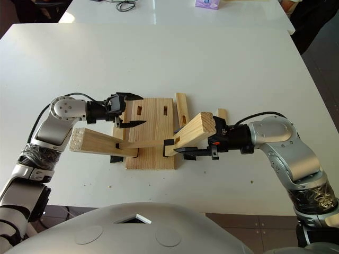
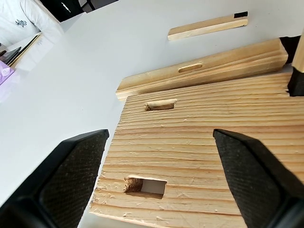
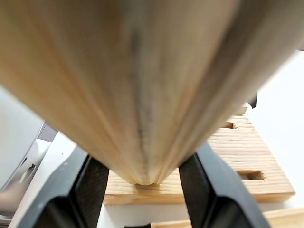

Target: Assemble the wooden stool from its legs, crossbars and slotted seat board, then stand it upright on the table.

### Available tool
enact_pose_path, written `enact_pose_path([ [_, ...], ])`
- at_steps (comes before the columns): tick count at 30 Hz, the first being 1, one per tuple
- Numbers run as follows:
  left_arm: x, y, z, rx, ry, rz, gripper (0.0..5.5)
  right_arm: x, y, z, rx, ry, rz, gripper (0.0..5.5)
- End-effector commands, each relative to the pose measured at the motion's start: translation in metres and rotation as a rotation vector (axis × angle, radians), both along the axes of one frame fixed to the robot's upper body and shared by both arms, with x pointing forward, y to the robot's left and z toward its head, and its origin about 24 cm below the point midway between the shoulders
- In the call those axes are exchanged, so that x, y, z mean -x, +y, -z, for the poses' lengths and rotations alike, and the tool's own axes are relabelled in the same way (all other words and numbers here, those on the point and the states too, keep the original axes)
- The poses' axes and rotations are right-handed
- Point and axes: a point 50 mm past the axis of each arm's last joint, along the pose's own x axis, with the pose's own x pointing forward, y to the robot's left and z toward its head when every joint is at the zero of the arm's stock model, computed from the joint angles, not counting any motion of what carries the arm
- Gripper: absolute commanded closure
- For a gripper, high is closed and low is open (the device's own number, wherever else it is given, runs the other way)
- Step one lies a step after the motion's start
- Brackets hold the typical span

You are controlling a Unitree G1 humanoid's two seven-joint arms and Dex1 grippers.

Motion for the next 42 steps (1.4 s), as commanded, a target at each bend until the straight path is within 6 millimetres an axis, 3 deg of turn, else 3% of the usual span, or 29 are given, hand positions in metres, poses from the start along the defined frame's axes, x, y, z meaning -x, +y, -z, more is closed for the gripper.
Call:
enact_pose_path([
  [1,0.0,-0.002,0.001,-0.011,0.002,-0.009,1.41,0.004,0.001,0.01,0.069,0.042,-0.028,3.47],
  [12,-0.001,-0.002,0.002,-0.013,0.011,-0.038,1.41,0.01,0.005,0.011,0.106,-0.036,-0.077,3.47],
  [25,-0.006,0.006,-0.006,-0.025,-0.017,-0.048,1.41,-0.002,-0.004,0.011,0.089,0.051,0.021,3.47],
  [42,0.006,-0.013,0.007,0.011,0.016,-0.045,1.41,-0.008,0.015,0.009,0.128,0.017,-0.093,3.47],
])
